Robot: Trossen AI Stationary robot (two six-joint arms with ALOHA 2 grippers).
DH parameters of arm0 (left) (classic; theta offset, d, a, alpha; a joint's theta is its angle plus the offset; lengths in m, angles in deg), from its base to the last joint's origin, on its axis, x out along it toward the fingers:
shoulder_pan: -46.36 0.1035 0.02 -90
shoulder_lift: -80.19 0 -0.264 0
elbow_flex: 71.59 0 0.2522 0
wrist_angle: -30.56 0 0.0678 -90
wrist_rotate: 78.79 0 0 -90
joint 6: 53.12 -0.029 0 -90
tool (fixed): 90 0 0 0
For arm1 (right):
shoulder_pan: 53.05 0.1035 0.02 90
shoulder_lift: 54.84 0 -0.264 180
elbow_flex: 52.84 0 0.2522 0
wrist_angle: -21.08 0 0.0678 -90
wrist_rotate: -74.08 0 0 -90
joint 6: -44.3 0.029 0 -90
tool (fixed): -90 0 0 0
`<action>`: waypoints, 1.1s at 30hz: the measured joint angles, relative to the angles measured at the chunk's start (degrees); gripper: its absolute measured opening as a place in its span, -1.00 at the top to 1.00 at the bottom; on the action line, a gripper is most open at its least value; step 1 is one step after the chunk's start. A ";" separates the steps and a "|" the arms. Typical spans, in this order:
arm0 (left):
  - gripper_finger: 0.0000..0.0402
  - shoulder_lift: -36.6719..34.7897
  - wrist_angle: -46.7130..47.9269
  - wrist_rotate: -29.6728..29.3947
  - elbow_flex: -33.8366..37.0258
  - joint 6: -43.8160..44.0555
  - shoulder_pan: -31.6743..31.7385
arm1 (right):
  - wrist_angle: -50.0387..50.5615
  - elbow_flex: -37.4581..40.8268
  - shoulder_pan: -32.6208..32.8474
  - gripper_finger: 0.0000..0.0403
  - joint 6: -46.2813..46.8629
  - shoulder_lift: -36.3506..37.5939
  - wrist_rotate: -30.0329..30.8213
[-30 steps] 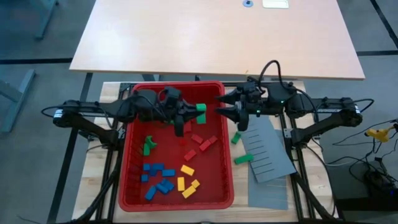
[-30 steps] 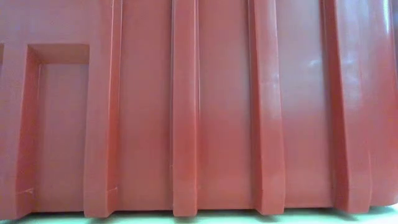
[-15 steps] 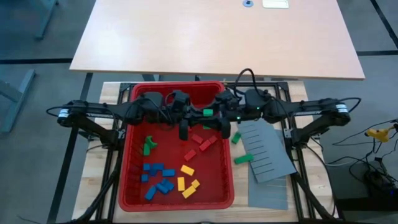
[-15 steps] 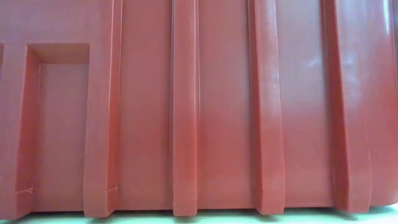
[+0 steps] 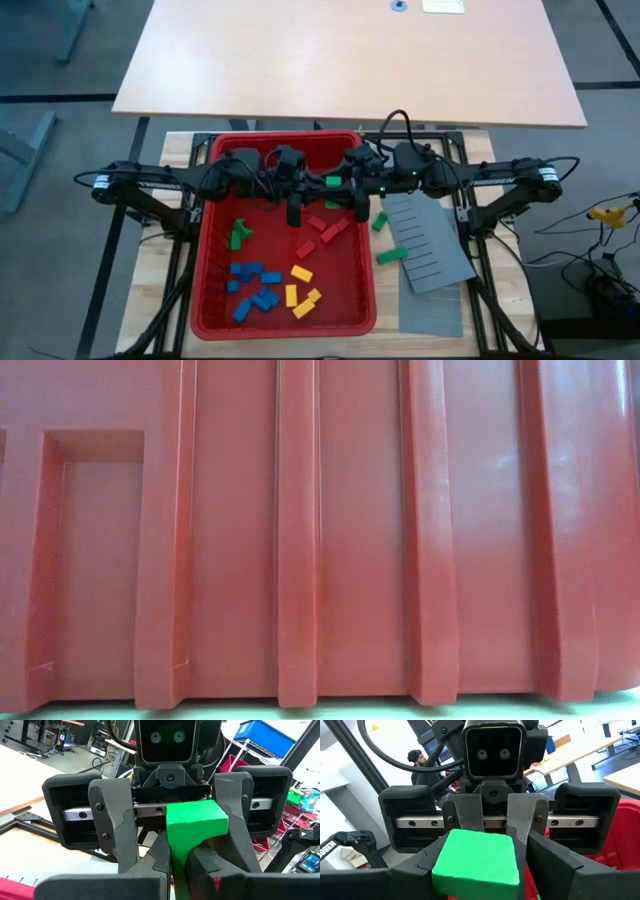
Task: Sort blocks
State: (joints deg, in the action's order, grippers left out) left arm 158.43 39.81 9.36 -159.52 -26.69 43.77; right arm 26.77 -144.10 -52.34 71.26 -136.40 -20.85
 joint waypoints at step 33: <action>0.68 -0.18 7.20 2.08 -0.16 1.02 -0.02 | 2.80 0.09 0.04 0.24 -2.32 0.16 -0.92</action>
State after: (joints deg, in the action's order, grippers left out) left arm 158.25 47.01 11.44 -159.67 -25.67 43.75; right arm 29.57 -144.01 -52.30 68.94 -136.24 -21.77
